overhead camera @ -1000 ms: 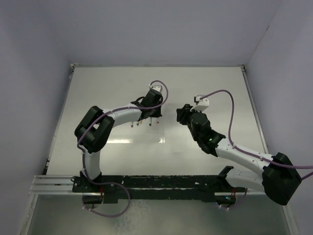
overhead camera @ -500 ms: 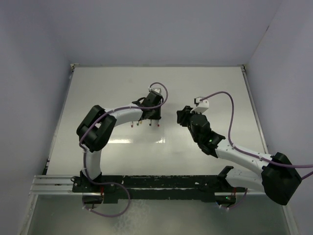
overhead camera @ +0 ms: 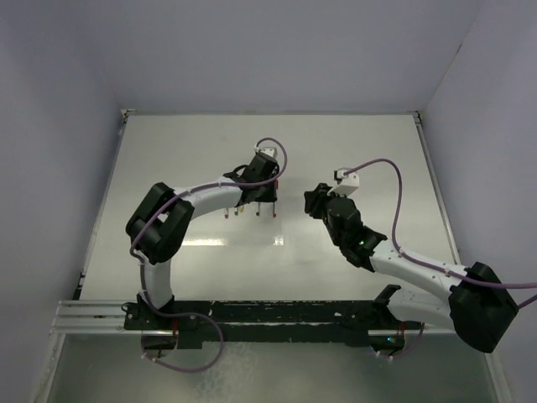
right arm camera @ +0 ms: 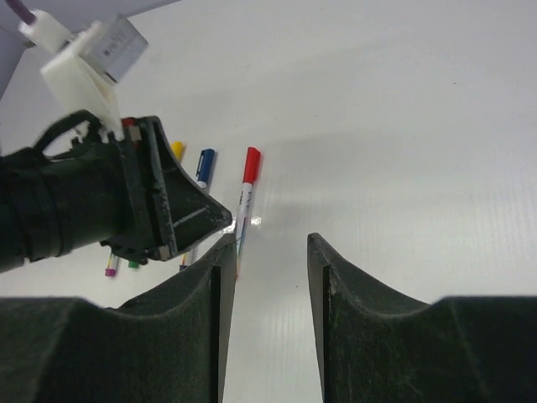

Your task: Insert the pens into the pen caps

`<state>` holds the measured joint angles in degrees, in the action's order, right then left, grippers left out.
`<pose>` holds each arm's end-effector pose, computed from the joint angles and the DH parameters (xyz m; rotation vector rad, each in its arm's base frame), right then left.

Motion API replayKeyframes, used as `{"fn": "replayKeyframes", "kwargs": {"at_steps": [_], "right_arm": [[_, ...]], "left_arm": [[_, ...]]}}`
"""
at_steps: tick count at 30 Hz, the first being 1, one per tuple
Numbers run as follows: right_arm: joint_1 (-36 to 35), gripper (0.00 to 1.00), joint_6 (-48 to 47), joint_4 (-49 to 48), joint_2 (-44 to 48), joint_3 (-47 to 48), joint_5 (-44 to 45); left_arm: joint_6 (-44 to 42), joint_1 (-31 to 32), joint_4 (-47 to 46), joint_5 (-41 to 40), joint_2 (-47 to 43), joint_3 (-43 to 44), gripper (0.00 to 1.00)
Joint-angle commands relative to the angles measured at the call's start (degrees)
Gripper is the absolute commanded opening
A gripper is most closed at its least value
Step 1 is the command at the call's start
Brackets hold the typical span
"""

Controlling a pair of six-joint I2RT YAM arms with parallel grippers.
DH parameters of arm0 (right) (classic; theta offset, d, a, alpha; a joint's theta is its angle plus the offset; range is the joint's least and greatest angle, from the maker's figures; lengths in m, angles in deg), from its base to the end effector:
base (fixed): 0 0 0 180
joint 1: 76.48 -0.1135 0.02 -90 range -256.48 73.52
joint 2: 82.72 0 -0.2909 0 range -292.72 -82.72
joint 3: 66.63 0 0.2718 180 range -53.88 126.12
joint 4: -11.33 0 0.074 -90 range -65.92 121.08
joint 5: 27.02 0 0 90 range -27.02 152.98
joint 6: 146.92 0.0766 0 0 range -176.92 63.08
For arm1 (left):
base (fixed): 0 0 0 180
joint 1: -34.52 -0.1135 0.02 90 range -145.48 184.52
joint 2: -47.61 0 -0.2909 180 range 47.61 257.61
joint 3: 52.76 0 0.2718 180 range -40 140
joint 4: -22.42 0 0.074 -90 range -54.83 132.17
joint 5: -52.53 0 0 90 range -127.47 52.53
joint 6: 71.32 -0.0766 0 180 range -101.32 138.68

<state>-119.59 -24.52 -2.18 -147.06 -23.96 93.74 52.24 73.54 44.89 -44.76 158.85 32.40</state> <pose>0.2349 0.1662 0.2555 0.2412 1.7038 0.5244 0.3703 -0.2876 0.1527 0.0578 2.4535 -0.4235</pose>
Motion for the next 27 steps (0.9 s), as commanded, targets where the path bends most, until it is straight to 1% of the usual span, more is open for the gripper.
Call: {"fn": "replayKeyframes", "kwargs": {"at_steps": [1, 5, 8, 10, 14, 17, 19, 21, 23, 27], "right_arm": [[0.04, 0.41, 0.43, -1.64, 2.76, -0.84, 3.22], [0.04, 0.41, 0.61, -0.57, 4.43, -1.44, 6.45], [1.1, 0.41, 1.25, 0.99, 6.24, -2.3, 8.37], [4.89, 0.41, 3.02, 2.4, 8.29, -3.45, 5.84], [17.86, 0.41, 8.01, 4.17, 13.61, -7.28, -2.89], [25.76, 0.4, 10.0, 5.67, 17.72, -8.77, -8.3], [30.17, 0.4, 10.93, 6.11, 18.98, -9.32, -11.54], [33.97, 0.4, 11.91, 6.7, 19.21, -9.83, -14.41], [36.53, 0.4, 12.76, 6.83, 19.09, -10.44, -16.67], [37.14, 0.39, 12.58, 6.38, 19.59, -11.6, -17.25]], "left_arm": [[-1.61, -0.17, -3.66, 0.66, -8.68, -0.28, 0.3], [-2.52, -0.1, -5.07, -0.78, -13.77, -3.26, 0.3], [-3.93, -0.12, -7.63, -2.46, -17.58, -7.2, 0.3], [-6.12, -0.16, -10.01, -3.17, -20.29, -10.31, 0.28], [-7.86, -2.06, -11.69, -4.11, -25.19, -15.69, 0.27], [-5.86, -7.49, -13.16, 0.75, -28.69, -20.39, 0.25], [-3.76, -13.25, -16.01, 5.5, -30.88, -24.33, 0.24], [-2.45, -19.15, -17.18, 7.53, -32.87, -27.32, 0.23], [-2.96, -22.04, -16.29, 4.98, -35.08, -28.97, 0.23], [-4.7, -22.36, -13.59, -5.84, -39.09, -30.52, 0.28]]}}
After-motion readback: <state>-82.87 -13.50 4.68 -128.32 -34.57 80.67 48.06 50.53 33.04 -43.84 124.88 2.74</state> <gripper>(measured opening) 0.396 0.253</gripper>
